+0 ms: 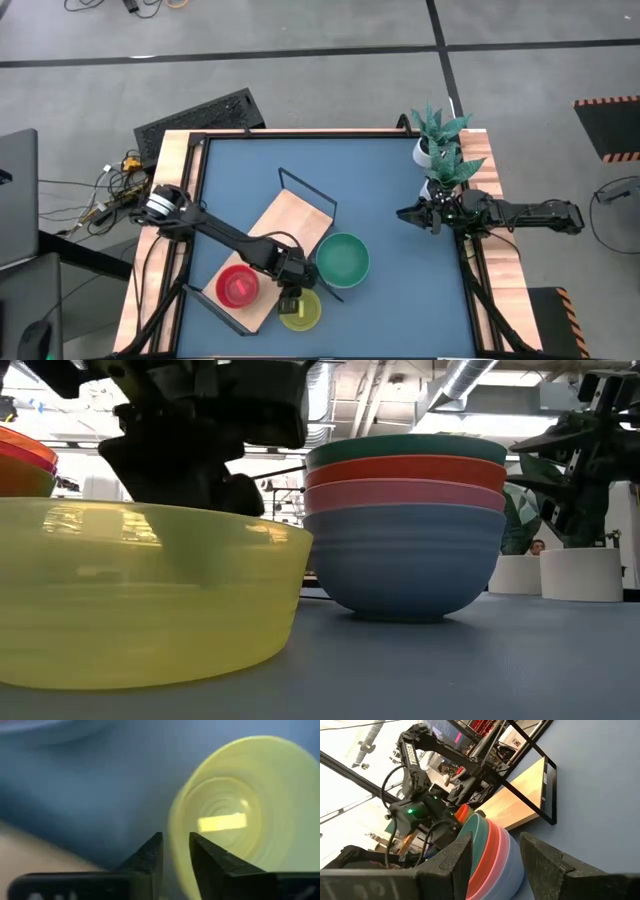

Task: Place and stack bowls onto a shelf
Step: Stack the yellow bowl on top of the orange bowl on the shelf

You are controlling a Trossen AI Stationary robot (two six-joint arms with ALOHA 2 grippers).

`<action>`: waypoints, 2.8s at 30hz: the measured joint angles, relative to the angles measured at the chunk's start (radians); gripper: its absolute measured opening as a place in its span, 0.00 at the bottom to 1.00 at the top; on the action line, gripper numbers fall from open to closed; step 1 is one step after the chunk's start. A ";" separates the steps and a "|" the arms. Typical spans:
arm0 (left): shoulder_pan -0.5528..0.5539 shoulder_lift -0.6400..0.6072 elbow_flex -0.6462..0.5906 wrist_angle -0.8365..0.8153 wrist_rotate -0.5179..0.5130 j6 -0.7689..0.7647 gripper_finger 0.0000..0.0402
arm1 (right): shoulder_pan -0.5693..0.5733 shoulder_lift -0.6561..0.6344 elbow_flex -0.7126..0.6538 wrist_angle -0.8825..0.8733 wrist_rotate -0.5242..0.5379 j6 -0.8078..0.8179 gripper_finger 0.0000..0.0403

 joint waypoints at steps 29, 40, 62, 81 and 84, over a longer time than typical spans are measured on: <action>0.005 -0.008 0.641 -0.813 -0.035 -0.068 0.00 | 0.000 0.013 0.000 0.000 0.001 0.001 0.47; -0.062 -0.099 0.708 -1.113 -0.157 -0.121 0.00 | -0.001 0.012 0.000 0.001 0.001 0.003 0.47; -0.263 -0.670 -0.163 -0.687 -0.241 -0.816 0.00 | -0.003 0.013 0.000 0.000 0.002 0.027 0.47; -0.295 -0.669 -0.250 -0.628 -0.232 -0.817 0.00 | -0.003 0.012 0.000 0.000 0.003 0.026 0.47; -0.295 -0.669 -0.251 -0.613 -0.232 -0.805 0.00 | -0.003 0.013 0.000 0.000 0.003 0.026 0.47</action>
